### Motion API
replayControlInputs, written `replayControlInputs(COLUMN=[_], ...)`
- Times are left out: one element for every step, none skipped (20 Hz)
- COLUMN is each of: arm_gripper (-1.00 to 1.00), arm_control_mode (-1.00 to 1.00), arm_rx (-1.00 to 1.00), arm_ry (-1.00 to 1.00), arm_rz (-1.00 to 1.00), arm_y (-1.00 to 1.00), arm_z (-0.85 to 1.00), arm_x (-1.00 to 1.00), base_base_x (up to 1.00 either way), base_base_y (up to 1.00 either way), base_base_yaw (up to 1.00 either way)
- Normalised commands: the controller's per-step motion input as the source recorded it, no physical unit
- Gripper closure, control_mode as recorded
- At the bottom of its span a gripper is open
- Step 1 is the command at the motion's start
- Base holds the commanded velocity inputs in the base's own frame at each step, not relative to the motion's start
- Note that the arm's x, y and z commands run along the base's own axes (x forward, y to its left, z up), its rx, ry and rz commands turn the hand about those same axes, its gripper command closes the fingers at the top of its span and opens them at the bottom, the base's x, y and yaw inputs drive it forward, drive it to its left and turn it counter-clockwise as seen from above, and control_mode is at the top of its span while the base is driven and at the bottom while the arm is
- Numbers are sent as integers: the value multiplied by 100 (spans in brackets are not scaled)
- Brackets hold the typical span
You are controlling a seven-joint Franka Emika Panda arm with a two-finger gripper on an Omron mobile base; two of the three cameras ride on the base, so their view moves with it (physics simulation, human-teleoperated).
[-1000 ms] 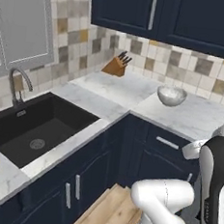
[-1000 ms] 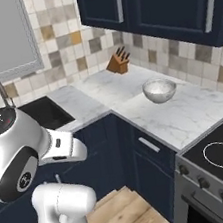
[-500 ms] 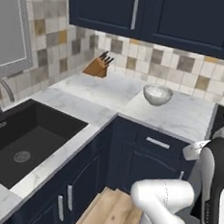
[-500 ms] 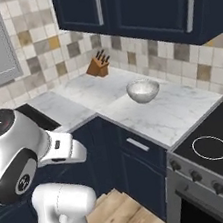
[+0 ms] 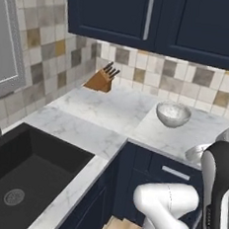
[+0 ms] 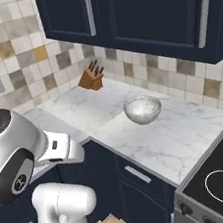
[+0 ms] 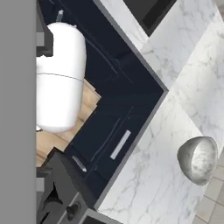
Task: Pick the cup and bowl from the counter and place them on the counter next to the sink.
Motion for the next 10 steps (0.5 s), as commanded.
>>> replayControlInputs(arm_gripper=[-100,-100,-100,-100,-100,-100,-100,-100,-100,-100], arm_control_mode=[100,100,100,100,100,100,100,100,100,100], arm_rx=[0,0,0,0,0,0,0,0,0,0], arm_ry=[0,0,0,0,0,0,0,0,0,0], arm_rz=[0,0,0,0,0,0,0,0,0,0], arm_y=[0,0,0,0,0,0,0,0,0,0], arm_z=[0,0,0,0,0,0,0,0,0,0], arm_x=[0,0,0,0,0,0,0,0,0,0], base_base_x=[80,82,83,78,66,21,0,0,0,0], base_base_y=[-26,-27,-26,-19,-9,0,0,0,0,0], base_base_yaw=[-7,-7,-6,-5,-5,-7,-4,0,0,0])
